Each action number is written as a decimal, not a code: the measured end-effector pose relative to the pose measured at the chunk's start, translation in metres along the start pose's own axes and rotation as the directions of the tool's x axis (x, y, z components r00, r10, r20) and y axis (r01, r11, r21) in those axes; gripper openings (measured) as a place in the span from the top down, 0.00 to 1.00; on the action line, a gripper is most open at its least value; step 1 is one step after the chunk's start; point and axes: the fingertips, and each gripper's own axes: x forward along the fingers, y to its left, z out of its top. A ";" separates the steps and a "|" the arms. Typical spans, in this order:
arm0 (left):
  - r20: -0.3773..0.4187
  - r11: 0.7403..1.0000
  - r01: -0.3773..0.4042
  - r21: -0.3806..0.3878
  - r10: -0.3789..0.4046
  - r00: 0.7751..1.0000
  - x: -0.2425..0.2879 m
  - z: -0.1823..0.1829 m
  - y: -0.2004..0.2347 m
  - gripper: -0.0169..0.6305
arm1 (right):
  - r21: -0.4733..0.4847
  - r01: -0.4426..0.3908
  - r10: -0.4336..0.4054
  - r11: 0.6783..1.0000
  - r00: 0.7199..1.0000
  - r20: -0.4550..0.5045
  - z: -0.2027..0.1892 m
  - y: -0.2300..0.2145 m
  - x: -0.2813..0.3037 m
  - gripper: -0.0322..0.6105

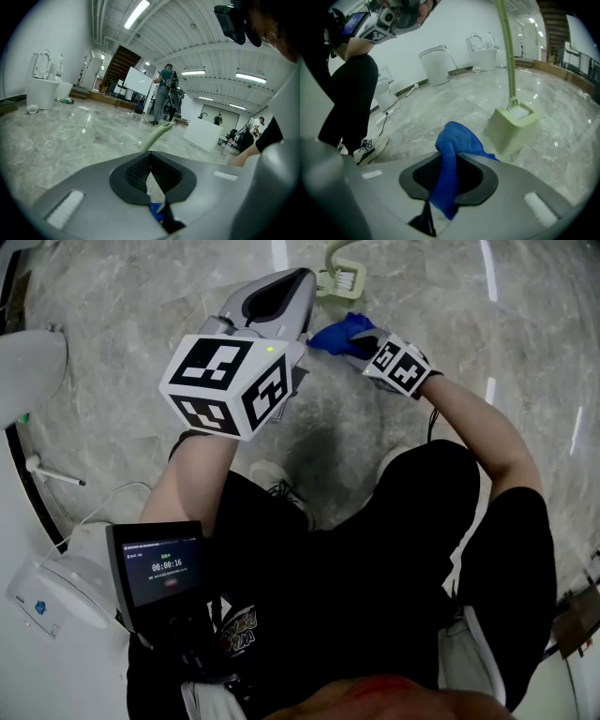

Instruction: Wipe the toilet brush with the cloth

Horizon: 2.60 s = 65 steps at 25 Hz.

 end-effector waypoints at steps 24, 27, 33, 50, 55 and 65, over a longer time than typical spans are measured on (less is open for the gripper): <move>-0.020 1.000 -0.022 0.004 0.022 1.000 0.009 0.002 0.007 0.97 | 0.251 0.464 -0.467 0.850 0.883 -0.052 -0.028 -0.159 -0.058 0.64; -0.014 1.000 -0.023 -0.008 0.023 1.000 0.010 0.004 0.009 0.97 | 0.292 0.446 -0.469 0.846 0.883 0.010 -0.002 -0.148 -0.067 0.61; -0.002 1.000 -0.005 -0.021 0.005 1.000 0.015 0.003 0.007 0.97 | 0.484 0.447 -0.573 0.752 0.806 0.147 0.051 -0.148 -0.130 0.72; 0.083 1.000 0.010 -0.018 -0.009 0.997 0.009 0.027 -0.007 0.96 | 0.438 0.574 -0.714 0.692 0.633 0.299 0.117 -0.110 -0.246 0.81; 0.064 0.986 -0.061 -0.155 0.071 0.995 -0.025 0.041 0.006 0.96 | 0.508 0.518 -0.693 0.688 0.675 0.251 0.144 -0.081 -0.279 0.81; -0.127 0.967 -0.190 -0.171 0.170 0.977 -0.114 0.073 -0.088 0.96 | 0.522 0.440 -0.599 0.731 0.780 0.182 0.191 0.034 -0.382 0.82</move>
